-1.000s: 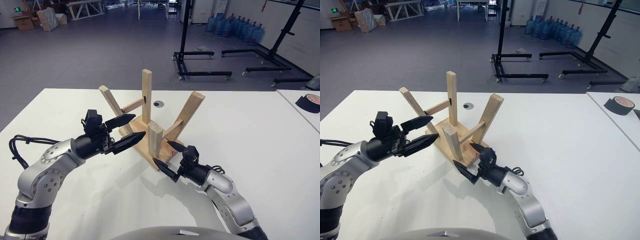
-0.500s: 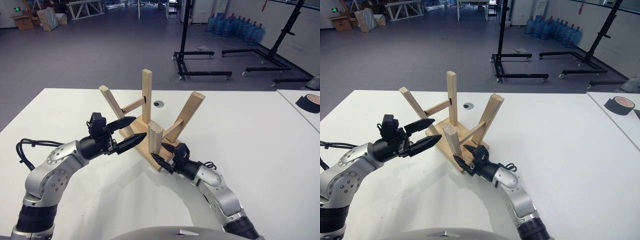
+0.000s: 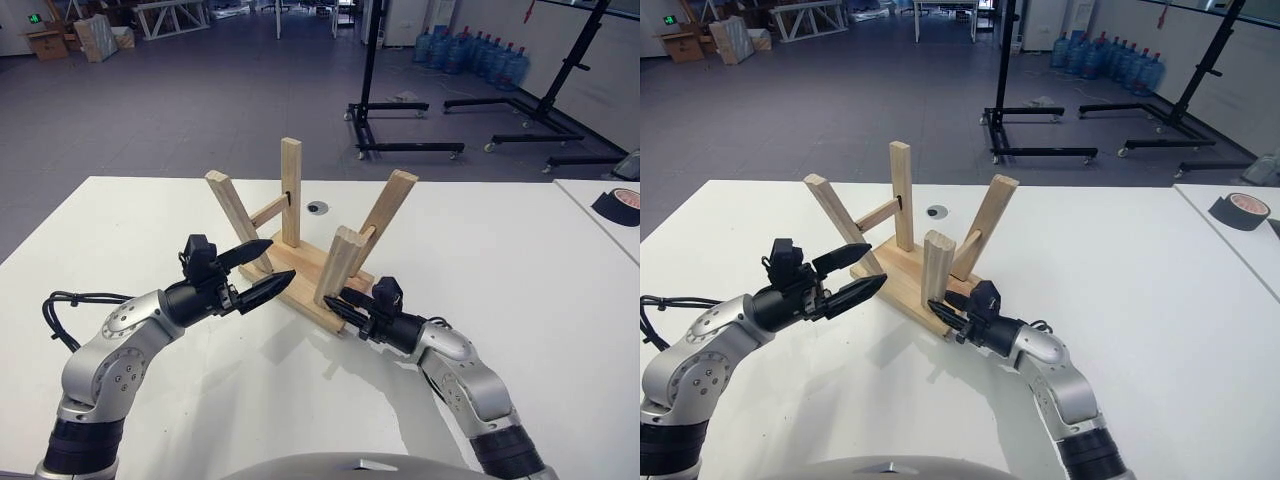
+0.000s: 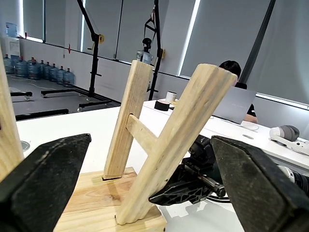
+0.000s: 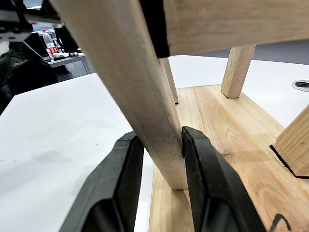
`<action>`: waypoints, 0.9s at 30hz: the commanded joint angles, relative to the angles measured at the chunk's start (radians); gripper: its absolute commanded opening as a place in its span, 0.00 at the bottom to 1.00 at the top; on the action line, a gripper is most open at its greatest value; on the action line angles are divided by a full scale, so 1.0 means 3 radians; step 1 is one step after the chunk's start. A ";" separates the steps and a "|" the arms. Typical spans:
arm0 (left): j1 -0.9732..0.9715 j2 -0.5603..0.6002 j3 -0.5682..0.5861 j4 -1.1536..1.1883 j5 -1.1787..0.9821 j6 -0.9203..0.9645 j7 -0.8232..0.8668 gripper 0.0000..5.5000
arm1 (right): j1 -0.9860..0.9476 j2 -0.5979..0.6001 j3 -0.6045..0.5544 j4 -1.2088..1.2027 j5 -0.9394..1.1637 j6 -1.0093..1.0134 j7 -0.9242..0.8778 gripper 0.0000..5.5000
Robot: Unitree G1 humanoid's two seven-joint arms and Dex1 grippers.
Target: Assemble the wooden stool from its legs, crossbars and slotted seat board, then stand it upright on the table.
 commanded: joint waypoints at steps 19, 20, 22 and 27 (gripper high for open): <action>-0.0040 -0.0180 0.0399 -0.1380 -0.2238 -0.0149 0.1252 0.83 | -0.0900 -0.1927 -0.0626 0.0696 0.2499 0.4341 0.1158 0.18; -0.0011 -0.0153 0.0383 -0.1374 -0.2225 -0.0139 0.1238 0.83 | -0.0880 -0.1877 -0.0631 0.0729 0.2461 0.4310 0.1109 0.18; 0.0029 -0.0083 0.0349 -0.1334 -0.2171 -0.0106 0.1189 0.83 | -0.0811 -0.1798 -0.0641 0.0738 0.2396 0.4247 0.1008 0.18; 0.0151 0.0085 0.0334 -0.1174 -0.1985 -0.0029 0.0996 0.83 | -0.0863 -0.1722 -0.0949 0.0708 0.2633 0.4289 0.1075 0.31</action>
